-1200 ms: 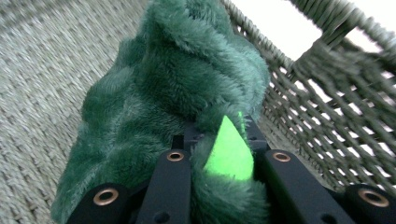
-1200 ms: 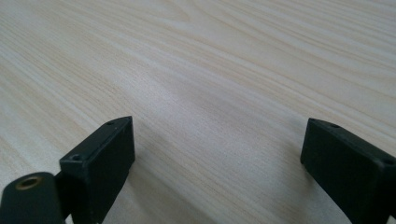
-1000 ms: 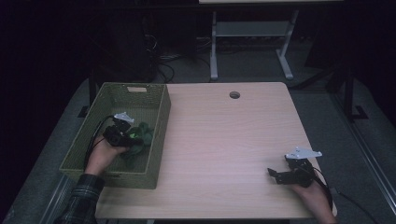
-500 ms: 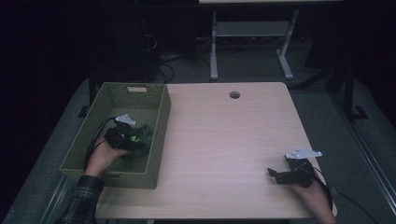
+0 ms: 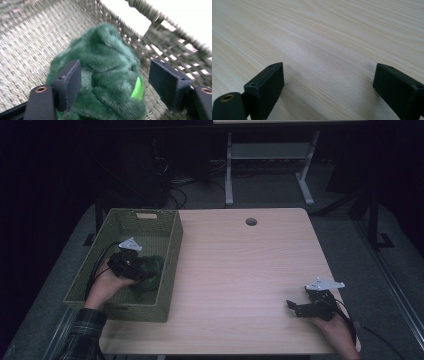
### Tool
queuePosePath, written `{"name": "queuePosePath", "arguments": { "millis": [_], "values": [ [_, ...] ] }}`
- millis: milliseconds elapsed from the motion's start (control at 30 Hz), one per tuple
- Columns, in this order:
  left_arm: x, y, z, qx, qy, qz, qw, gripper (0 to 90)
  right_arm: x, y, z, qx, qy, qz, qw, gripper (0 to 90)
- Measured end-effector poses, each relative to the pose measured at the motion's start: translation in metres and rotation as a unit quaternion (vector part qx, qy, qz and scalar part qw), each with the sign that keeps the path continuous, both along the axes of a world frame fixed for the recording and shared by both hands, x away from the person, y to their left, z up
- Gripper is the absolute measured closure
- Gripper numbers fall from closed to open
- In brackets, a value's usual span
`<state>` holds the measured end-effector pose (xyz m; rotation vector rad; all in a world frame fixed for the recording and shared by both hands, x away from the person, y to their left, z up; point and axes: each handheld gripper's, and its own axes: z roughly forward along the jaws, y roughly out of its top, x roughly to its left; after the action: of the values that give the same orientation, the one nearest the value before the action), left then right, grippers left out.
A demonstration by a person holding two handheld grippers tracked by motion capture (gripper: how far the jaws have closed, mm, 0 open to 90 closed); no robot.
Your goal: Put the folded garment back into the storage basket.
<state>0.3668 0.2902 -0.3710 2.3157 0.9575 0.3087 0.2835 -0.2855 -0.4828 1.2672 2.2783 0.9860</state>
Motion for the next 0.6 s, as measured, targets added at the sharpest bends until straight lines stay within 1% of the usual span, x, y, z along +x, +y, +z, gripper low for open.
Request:
{"name": "queuePosePath", "arguments": {
  "millis": [33, 100, 167, 267, 333, 367, 400, 500, 533, 600],
  "values": [
    [-0.001, 0.0, 0.003, -0.006, -0.002, 0.002, 1.0, 24.4, 0.0, 0.0, 0.0, 0.0, 0.0, 0.0, 1.0, 9.6],
    [-0.002, 0.002, 0.008, -0.01, -0.009, 0.001, 0.9999, 23.5, 0.0, 0.0, 0.0, 0.0, 0.0, 0.0, 1.0, 9.6],
    [-0.003, 0.002, 0.011, -0.022, -0.012, 0.006, 0.9997, 21.8, 0.0, 0.0, 0.0, 0.0, 0.0, 0.0, 1.0, 9.6],
    [-0.005, 0.001, 0.014, -0.033, -0.02, 0.01, 0.9992, 19.5, 0.0, 0.0, 0.0, 0.0, 0.0, 0.0, 1.0, 9.5],
    [-0.005, 0.0, 0.015, -0.035, -0.02, 0.012, 0.9991, 18.0, 0.0, 0.0, 0.0, 0.0, 0.0, 0.0, 1.0, 9.6],
    [-0.005, -0.001, 0.017, -0.038, -0.024, 0.012, 0.9989, 18.0, 0.0, 0.0, 0.0, 0.0, 0.0, 0.0, 1.0, 9.6],
    [-0.006, -0.003, 0.019, -0.045, -0.027, 0.014, 0.9986, 17.4, 0.0, 0.0, 0.0, 0.0, 0.0, 0.0, 1.0, 9.6],
    [-0.006, -0.007, 0.022, -0.051, -0.033, 0.013, 0.9981, 17.0, 0.0, 0.0, 0.0, 0.0, 0.0, 0.0, 1.0, 9.6],
    [-0.007, -0.01, 0.023, -0.057, -0.033, 0.016, 0.9977, 17.0, 0.0, 0.0, 0.0, 0.0, 0.0, 0.0, 1.0, 9.6],
    [-0.007, -0.014, 0.025, -0.059, -0.033, 0.015, 0.9976, 17.1, 0.0, 0.0, 0.0, 0.0, 0.0, 0.0, 1.0, 9.5]
  ]
}}
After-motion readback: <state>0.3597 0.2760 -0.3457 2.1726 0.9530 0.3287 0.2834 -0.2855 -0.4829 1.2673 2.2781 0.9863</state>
